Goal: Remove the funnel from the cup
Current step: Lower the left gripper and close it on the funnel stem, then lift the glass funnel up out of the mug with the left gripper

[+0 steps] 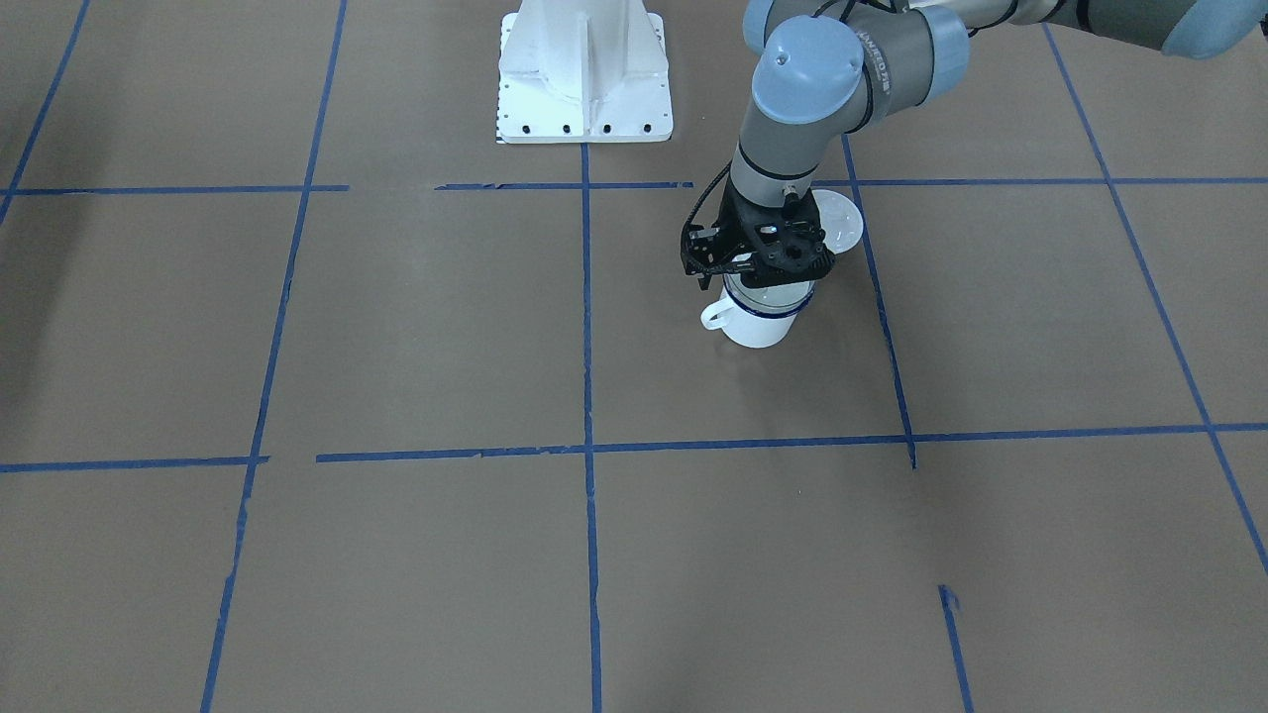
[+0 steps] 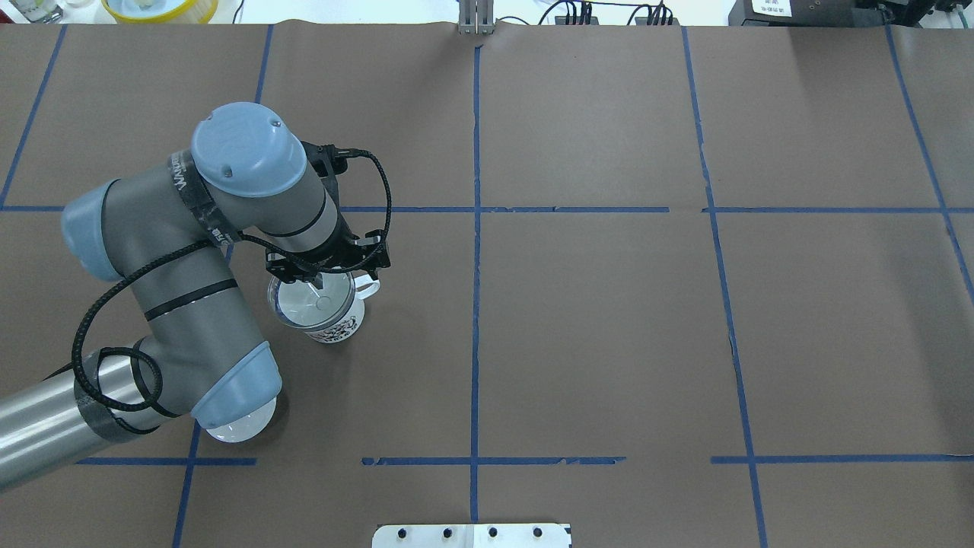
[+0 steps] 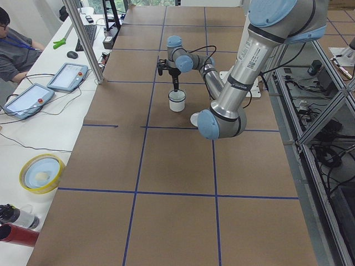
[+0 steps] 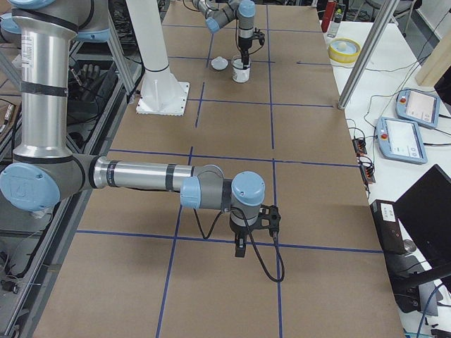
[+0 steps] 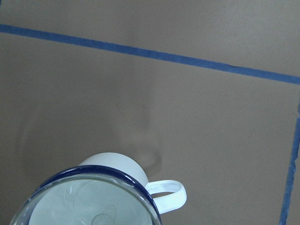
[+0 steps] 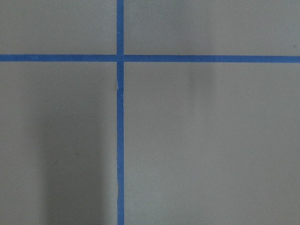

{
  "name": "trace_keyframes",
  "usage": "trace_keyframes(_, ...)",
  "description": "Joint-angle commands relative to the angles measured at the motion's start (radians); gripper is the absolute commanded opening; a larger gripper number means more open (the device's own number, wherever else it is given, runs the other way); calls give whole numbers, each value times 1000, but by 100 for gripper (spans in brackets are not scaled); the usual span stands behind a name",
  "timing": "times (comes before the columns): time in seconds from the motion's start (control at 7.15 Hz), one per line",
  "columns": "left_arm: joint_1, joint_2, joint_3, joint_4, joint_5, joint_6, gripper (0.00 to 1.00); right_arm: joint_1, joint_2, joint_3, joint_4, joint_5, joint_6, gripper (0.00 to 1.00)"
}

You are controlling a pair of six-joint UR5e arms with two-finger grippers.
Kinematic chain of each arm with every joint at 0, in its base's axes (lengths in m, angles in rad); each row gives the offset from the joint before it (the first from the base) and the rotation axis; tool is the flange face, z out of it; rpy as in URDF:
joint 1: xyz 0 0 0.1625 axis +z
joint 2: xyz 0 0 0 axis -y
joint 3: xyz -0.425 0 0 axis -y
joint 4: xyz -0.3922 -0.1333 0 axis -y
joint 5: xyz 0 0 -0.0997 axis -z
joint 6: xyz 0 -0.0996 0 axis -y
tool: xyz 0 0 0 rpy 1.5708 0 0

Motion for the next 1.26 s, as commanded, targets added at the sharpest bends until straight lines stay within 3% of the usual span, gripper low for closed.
trace_keyframes(0.0,1,4,-11,1,-16,-1,0,0,0,0,0,0,0,100)
trace_keyframes(0.42,1,3,-26,3,-43,0,0,0,0,0,0,0,0,100)
trace_keyframes(0.7,-25,0,-121,74,-68,0,0,0,0,0,0,0,0,100)
trace_keyframes(0.98,-149,-26,-248,237,-65,-4,0,0,0,0,0,0,0,100)
trace_keyframes(1.12,-215,-35,-255,234,-56,-50,0,0,0,0,0,0,0,100)
